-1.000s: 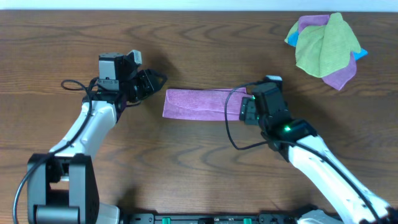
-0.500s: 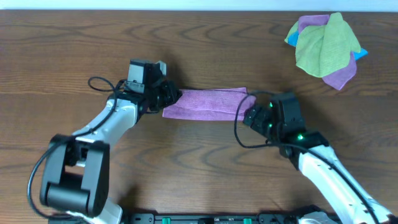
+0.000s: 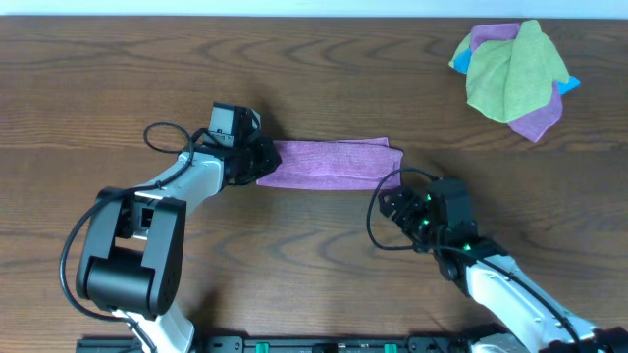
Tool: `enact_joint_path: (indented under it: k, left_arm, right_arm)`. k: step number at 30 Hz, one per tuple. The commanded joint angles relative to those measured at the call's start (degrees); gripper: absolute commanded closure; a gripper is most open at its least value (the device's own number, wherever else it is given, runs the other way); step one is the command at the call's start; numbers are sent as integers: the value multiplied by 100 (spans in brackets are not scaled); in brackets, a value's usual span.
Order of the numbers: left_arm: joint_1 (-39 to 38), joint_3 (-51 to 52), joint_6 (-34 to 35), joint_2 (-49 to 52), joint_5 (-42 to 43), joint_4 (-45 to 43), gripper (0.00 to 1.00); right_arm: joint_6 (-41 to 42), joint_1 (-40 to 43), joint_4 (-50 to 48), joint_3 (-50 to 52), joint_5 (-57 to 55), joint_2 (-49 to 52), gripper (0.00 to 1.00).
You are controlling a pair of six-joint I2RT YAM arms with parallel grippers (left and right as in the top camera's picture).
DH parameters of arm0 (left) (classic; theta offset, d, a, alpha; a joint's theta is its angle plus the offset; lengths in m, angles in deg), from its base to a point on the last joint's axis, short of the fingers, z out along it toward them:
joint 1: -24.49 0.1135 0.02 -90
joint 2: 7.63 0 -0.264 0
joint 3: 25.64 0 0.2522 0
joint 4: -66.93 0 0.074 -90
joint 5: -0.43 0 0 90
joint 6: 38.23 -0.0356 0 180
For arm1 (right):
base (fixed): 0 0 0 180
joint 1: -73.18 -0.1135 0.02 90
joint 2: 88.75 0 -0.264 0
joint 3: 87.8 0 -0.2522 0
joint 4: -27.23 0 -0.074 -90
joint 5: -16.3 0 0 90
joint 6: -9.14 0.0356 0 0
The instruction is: Fold the cloth
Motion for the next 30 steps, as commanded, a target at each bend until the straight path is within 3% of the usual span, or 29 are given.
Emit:
enact_joint_path:
  k: [1, 15, 22, 30]
  left_arm:
    - [9, -59, -103, 96, -225, 48, 95]
    - [9, -59, -103, 96, -229, 164, 94]
    - [9, -59, -101, 96, -225, 223, 94]
    - [9, -59, -101, 96, -227, 321, 94]
  right_arm:
    - [306, 39, -216, 166, -96, 46, 12]
    - [485, 39, -2223, 179, -195, 1602, 17]
    - [590, 39, -3292, 166, -326, 2444, 26]
    - [664, -4, -3823, -201, -387, 3285, 31]
